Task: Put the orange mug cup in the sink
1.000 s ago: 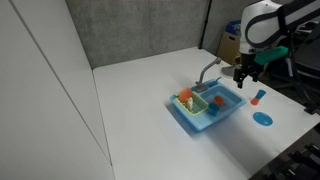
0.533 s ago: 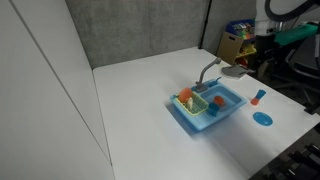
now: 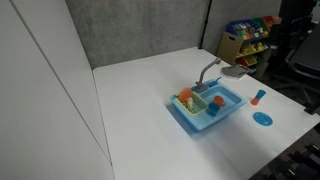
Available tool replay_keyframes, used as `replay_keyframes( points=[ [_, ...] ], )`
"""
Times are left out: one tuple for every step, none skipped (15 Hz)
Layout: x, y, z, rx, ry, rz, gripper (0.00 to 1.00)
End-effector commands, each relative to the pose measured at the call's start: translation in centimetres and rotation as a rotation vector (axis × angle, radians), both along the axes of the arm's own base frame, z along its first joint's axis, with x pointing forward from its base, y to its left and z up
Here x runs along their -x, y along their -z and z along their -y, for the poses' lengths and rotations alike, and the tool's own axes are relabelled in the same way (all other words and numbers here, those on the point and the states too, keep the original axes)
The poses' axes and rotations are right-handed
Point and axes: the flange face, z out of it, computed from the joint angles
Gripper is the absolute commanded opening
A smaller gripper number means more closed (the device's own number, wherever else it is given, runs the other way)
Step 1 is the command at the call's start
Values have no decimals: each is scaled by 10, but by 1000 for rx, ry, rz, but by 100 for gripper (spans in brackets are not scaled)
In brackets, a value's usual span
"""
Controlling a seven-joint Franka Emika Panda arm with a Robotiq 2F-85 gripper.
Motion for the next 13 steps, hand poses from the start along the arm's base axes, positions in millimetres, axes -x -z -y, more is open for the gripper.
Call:
replay_keyframes(
  points=[
    [21, -40, -4, -28, -74, 79, 100],
    [26, -50, -4, -42, -98, 103, 100],
    [31, -57, -4, -54, -123, 120, 100],
    [35, -64, -3, -72, -140, 132, 100],
    [39, -69, -3, -98, -164, 140, 100],
    [43, -73, -2, -121, -175, 146, 100],
    [46, -76, -2, -142, -186, 148, 100],
    [48, -78, -2, -158, -191, 150, 100],
    [51, -80, -3, -171, -196, 156, 100],
    [52, -80, -2, -175, -200, 159, 100],
    [53, -72, -3, -180, -206, 151, 100],
    [45, -77, -5, -154, -185, 144, 100],
    [47, -74, -6, -158, -188, 139, 100]
  ],
)
